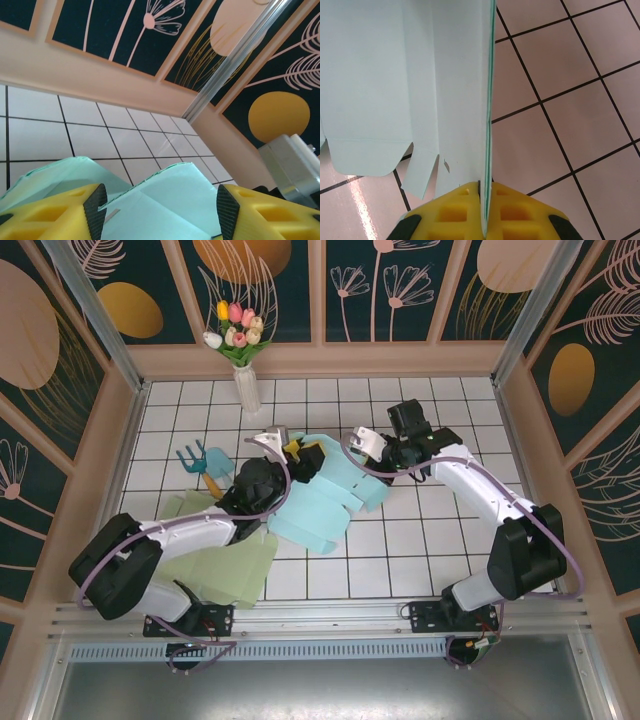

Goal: Fold the paper box

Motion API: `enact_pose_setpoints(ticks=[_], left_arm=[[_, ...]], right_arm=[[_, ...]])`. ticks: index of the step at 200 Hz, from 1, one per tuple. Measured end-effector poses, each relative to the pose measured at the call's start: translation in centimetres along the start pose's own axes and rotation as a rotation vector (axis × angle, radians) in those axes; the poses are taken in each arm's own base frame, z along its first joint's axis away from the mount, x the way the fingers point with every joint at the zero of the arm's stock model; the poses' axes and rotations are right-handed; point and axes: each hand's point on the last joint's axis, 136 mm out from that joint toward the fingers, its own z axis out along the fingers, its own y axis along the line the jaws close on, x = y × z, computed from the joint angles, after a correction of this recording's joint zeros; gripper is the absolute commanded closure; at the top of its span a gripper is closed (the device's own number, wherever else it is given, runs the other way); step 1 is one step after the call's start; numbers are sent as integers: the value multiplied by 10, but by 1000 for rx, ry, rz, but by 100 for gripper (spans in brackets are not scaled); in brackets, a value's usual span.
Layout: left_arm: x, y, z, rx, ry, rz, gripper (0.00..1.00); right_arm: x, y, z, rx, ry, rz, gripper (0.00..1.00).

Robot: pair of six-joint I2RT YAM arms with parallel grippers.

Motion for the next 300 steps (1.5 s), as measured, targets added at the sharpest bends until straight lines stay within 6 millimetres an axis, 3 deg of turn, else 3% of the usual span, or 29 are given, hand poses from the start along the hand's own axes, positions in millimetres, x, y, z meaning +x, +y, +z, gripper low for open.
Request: enact_pose_setpoints(ticks=[95, 164, 198, 255, 300], left_arm=[[-19, 23, -4, -85, -43, -94, 49], [-24, 19, 3, -97, -20, -111, 51], [-27, 18, 12, -117, 6, -100, 60], [-2, 10, 21, -51, 103, -110, 83], [9, -10, 22, 66, 166, -138, 86]], right_arm=[[2, 2, 3, -8, -7, 0, 100], [4, 5, 5, -15, -4, -20, 100], [4, 7, 7, -19, -2, -23, 100], [6, 8, 7, -23, 4, -23, 100], [6, 9, 8, -25, -1, -26, 100]])
